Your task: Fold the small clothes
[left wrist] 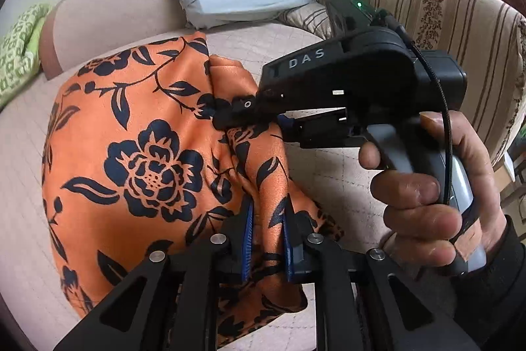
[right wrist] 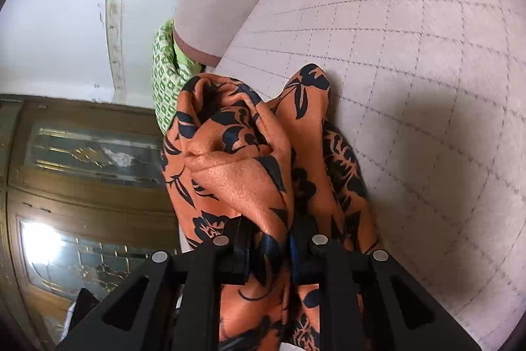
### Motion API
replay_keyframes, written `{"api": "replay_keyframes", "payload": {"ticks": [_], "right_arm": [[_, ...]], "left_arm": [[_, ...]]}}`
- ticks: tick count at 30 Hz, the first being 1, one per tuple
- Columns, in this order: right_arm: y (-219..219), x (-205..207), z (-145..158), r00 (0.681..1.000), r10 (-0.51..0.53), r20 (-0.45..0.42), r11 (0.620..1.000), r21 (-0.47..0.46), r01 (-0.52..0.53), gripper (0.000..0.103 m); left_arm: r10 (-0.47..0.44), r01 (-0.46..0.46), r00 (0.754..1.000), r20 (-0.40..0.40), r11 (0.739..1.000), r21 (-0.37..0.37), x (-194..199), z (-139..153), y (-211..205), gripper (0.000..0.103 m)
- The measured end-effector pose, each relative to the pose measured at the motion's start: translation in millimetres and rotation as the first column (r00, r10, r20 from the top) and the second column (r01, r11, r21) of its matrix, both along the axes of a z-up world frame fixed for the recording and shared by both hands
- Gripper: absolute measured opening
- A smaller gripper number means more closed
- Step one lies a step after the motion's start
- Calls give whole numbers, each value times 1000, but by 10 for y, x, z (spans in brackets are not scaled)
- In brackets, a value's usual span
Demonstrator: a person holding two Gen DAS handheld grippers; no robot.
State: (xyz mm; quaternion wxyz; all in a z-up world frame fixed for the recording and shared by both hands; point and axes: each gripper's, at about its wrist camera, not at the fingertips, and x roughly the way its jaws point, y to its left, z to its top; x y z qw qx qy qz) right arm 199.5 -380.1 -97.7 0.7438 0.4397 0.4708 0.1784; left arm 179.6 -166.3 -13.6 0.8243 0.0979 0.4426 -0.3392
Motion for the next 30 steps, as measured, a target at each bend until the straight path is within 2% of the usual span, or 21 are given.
{"api": "replay_keyframes", "payload": {"ticks": [3,4,5,6,8,10,13,17,19,22,24,26,30], "right_arm": [[111,-31,57,1000,9,-9,995,-99,-10,26],[116,-60,88,1000,3,-8,992,-127,-4,30],[103,-98,135,1000,-5,3,989,-147,5,34],[73,-153,219,999,-27,34,985,-171,32,36],[54,-286,400,991,-87,101,971,-213,107,51],[11,-376,560,974,-118,194,966,-205,158,56],[93,-412,654,961,-99,259,981,-138,138,56],[349,-319,753,959,-13,284,964,-250,87,56],[430,-198,755,965,-2,261,951,-299,83,55],[489,121,614,988,9,151,944,-327,42,50],[524,206,512,994,25,105,916,-401,19,28],[475,219,401,997,12,77,925,-379,19,9],[298,53,454,996,-42,77,904,-423,71,7]], "left_arm": [[-19,20,999,-30,1000,1,-106,125,-13,27],[-32,31,999,-23,999,-14,-204,209,29,31],[-30,29,999,-14,999,-28,-134,307,193,32],[-23,23,1000,-4,999,-42,-216,391,268,37],[-7,8,1000,13,997,-80,-247,553,497,45],[49,-45,998,50,996,-79,-187,626,707,54],[125,-124,991,45,992,-20,-52,536,858,52],[140,-141,989,-52,990,-11,107,288,830,52],[117,-116,990,-73,993,8,135,106,689,52],[84,-81,995,-56,995,51,162,-80,473,52],[20,-19,999,-32,998,58,145,-158,309,52],[-46,47,999,-17,997,61,80,-178,180,52],[-93,94,996,-13,992,84,83,-297,-54,52]]}}
